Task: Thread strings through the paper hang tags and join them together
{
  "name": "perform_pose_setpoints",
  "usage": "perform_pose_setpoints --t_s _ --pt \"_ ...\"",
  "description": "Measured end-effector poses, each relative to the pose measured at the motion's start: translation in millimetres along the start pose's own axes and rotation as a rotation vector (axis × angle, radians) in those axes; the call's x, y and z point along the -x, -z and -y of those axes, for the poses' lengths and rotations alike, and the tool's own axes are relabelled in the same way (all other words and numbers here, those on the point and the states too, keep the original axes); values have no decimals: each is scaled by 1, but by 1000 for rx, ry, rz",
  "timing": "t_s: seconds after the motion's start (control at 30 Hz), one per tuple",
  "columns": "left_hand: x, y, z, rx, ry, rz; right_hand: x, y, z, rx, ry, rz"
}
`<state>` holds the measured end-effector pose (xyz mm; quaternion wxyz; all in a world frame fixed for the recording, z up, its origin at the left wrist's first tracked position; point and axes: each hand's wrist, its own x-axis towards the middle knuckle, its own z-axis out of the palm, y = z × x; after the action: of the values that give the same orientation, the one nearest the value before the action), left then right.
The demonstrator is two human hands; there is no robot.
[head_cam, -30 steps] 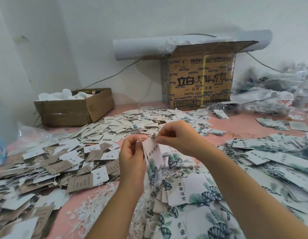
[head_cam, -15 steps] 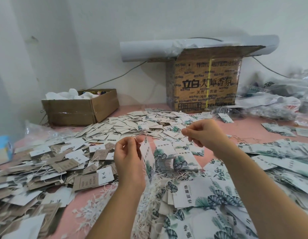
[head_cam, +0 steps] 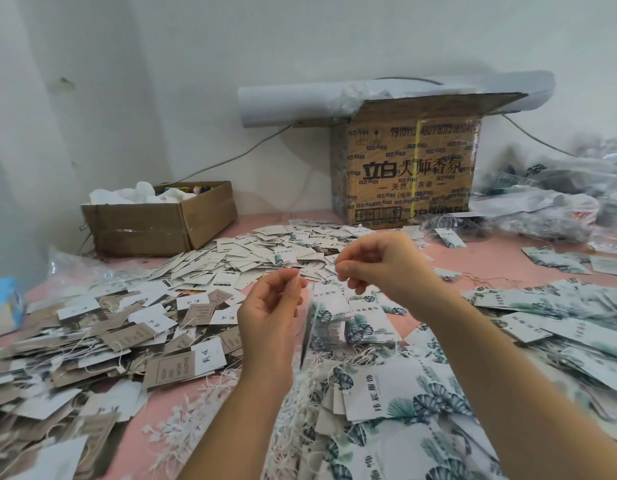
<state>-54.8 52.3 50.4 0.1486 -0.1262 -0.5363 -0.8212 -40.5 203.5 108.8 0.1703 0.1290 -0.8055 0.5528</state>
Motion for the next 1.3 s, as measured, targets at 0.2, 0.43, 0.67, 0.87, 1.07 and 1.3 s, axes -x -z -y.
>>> perform_pose_setpoints --t_s 0.2,0.43,0.67,0.87,1.07,1.3 --pt "6 -7 -1 -63 -39 98 4 -17 9 174 99 104" --pt "7 -8 0 -68 -53 184 3 -16 9 187 100 84" --pt "10 -8 3 -81 -65 203 4 -13 8 152 62 165" --pt "10 -8 4 -96 -86 200 4 -12 5 78 16 177" --pt "10 -7 7 -131 -114 202 3 -12 1 -5 -38 156" --pt "11 -6 12 -161 -130 197 2 -9 -2 -3 -99 152"
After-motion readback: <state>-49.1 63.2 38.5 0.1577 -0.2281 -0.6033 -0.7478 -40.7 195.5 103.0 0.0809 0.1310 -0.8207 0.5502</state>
